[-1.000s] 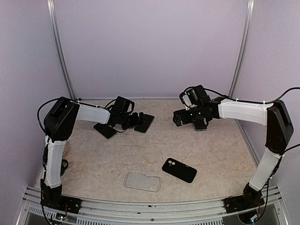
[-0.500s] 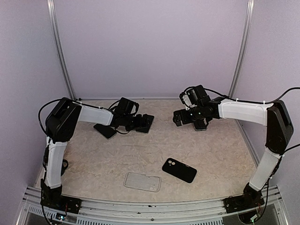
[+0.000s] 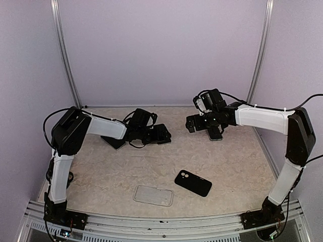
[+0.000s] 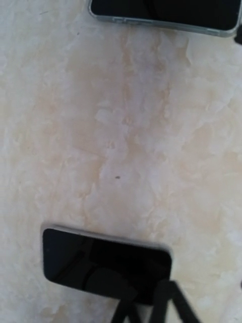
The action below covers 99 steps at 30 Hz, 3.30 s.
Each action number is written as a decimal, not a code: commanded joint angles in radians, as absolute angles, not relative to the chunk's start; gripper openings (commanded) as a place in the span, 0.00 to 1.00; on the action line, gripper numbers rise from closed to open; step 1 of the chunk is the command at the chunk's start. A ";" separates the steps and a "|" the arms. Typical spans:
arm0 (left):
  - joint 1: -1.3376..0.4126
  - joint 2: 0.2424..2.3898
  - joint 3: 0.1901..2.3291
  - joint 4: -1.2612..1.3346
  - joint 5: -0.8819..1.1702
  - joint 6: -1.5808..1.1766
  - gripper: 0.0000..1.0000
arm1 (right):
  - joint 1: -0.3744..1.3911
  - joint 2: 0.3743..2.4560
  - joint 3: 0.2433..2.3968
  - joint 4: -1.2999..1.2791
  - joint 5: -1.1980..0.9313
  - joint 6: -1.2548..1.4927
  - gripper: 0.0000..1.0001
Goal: Put the phone into the phone case
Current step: Rotate the phone at the center of the board, then pick up the phone at the center of the board.
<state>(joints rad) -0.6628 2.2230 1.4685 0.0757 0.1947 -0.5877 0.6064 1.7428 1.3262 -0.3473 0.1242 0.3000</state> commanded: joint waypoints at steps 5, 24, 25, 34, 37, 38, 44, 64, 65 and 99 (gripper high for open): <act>-0.715 2.286 1.523 0.108 0.238 -0.617 0.99 | 0.595 1.751 1.370 -0.365 0.137 0.294 1.00; -0.651 2.002 1.204 0.228 0.206 -0.685 0.99 | 0.589 1.770 1.352 -0.278 0.065 0.169 0.99; -0.648 1.981 1.180 0.228 0.197 -0.687 0.99 | 0.589 1.774 1.348 -0.261 0.053 0.152 0.99; -0.647 1.750 1.030 0.186 0.121 -0.698 0.99 | 0.589 1.853 1.336 -0.128 -0.070 0.021 0.99; -0.651 1.687 0.989 0.174 0.107 -0.706 0.99 | 0.589 1.889 1.334 -0.078 -0.109 -0.005 1.00; -0.655 1.655 0.975 0.172 0.103 -0.708 0.99 | 0.589 1.901 1.329 -0.057 -0.120 -0.023 0.99; -0.681 1.523 0.898 0.119 0.061 -0.706 0.99 | 0.592 1.977 1.312 0.073 -0.171 -0.050 0.99; -0.722 1.136 0.702 -0.024 0.014 -0.728 0.99 | 0.652 2.185 1.414 0.114 -0.089 -0.050 0.99; -0.724 1.123 0.697 -0.029 0.014 -0.729 0.99 | 0.652 2.195 1.428 0.098 -0.081 -0.049 0.99; -0.722 1.012 0.635 -0.060 0.003 -0.738 0.99 | 0.652 2.408 1.730 -0.213 -0.116 -0.074 0.86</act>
<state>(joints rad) -0.7197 1.0267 0.6453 -0.0528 0.0170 -0.7364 0.6411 2.3657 1.7237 -0.1368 -0.1116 -0.0669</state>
